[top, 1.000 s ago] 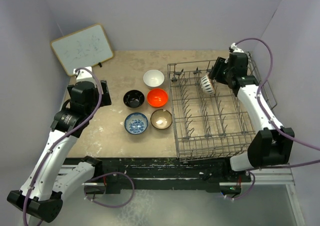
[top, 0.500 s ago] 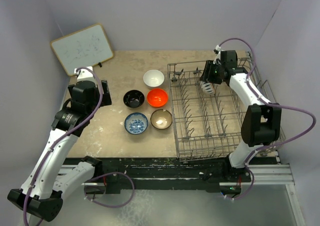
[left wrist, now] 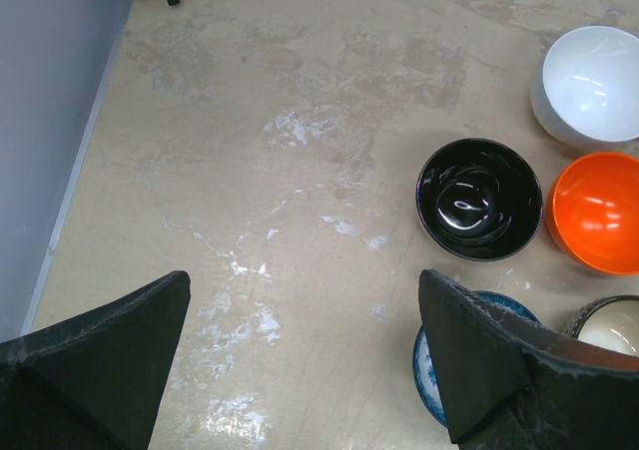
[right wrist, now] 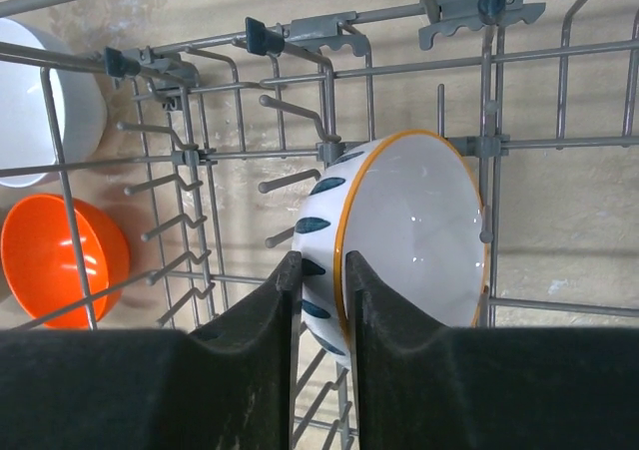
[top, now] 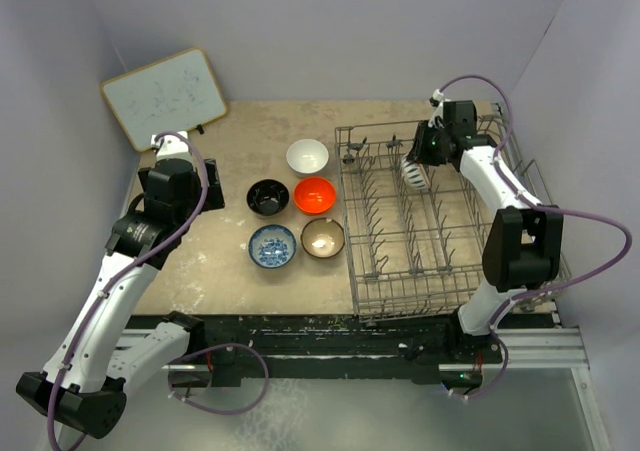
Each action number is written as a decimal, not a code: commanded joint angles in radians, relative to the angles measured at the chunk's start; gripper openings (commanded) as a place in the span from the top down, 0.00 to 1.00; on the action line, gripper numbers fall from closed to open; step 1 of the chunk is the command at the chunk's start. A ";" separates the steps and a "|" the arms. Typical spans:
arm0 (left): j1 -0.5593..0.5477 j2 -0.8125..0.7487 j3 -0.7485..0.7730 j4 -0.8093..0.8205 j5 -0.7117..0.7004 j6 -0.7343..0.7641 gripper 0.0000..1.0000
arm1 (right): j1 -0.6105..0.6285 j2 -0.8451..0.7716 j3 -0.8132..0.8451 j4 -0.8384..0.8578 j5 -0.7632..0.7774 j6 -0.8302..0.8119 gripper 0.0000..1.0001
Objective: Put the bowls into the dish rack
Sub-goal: Adjust the bowl in the dish rack.
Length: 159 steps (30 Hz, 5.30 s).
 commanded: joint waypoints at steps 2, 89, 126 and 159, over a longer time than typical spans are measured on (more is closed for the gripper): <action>-0.004 -0.009 0.047 0.014 -0.001 -0.007 0.01 | 0.006 -0.009 -0.013 0.049 -0.037 0.005 0.79; -0.007 -0.023 0.026 0.053 0.089 0.030 0.01 | 0.217 0.104 -0.765 1.830 0.758 1.298 0.98; -0.020 -0.041 0.021 0.061 0.089 0.032 0.01 | 0.049 -0.212 -0.716 1.709 0.558 1.247 1.00; -0.053 -0.062 -0.015 0.072 0.010 0.063 0.01 | -0.056 0.141 -0.702 1.938 0.407 1.405 1.00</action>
